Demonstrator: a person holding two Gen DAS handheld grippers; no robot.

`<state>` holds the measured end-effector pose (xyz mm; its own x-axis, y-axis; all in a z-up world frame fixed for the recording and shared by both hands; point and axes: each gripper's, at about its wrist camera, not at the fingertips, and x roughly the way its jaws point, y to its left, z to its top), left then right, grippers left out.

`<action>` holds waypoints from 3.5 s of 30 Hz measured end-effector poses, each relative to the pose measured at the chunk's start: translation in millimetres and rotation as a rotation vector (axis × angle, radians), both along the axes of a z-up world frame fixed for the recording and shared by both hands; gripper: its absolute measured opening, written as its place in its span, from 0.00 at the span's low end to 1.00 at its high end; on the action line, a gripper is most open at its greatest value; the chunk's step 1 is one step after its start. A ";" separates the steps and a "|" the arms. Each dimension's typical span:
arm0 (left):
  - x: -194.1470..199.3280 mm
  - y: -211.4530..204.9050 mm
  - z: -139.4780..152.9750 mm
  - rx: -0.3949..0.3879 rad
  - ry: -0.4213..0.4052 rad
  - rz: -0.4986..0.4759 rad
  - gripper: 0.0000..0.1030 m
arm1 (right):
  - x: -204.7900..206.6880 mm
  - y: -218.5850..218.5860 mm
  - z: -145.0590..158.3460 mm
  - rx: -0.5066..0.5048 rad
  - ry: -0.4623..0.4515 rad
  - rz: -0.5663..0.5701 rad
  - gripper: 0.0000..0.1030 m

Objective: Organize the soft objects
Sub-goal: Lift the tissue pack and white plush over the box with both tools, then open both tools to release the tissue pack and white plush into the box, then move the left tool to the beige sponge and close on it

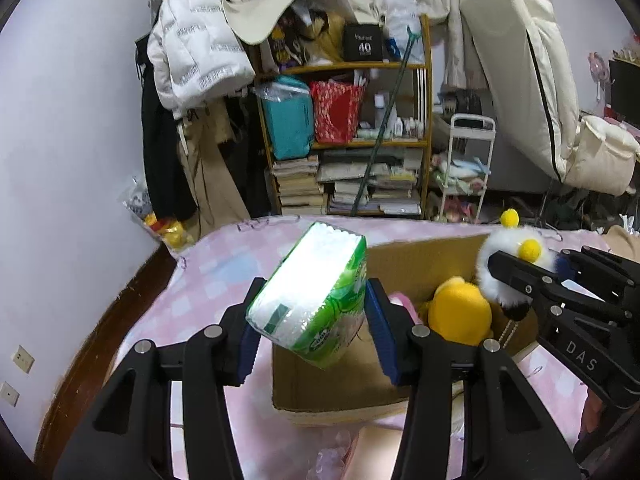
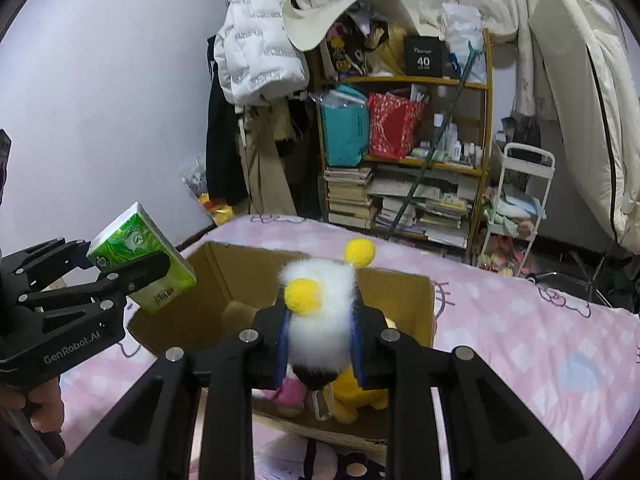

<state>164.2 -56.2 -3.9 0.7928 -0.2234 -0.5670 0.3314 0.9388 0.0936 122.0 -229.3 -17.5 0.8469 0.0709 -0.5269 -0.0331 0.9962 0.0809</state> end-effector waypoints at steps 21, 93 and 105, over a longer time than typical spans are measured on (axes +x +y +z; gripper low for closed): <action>-6.4 5.4 -13.8 0.026 0.044 0.008 0.77 | -7.1 -8.9 -11.1 0.041 0.038 -0.001 0.37; -44.3 -22.2 -115.5 0.191 0.502 -0.154 0.75 | -39.9 -14.4 -90.2 0.090 0.315 -0.041 0.95; -33.4 -19.5 -122.0 0.201 0.495 -0.144 0.60 | -36.8 -16.0 -96.2 0.112 0.328 -0.041 0.98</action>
<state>130.8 -75.7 -125.8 0.3904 -0.1582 -0.9069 0.5050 0.8605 0.0672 85.2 -245.3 -113.7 0.6367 0.1131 -0.7627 0.0524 0.9805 0.1892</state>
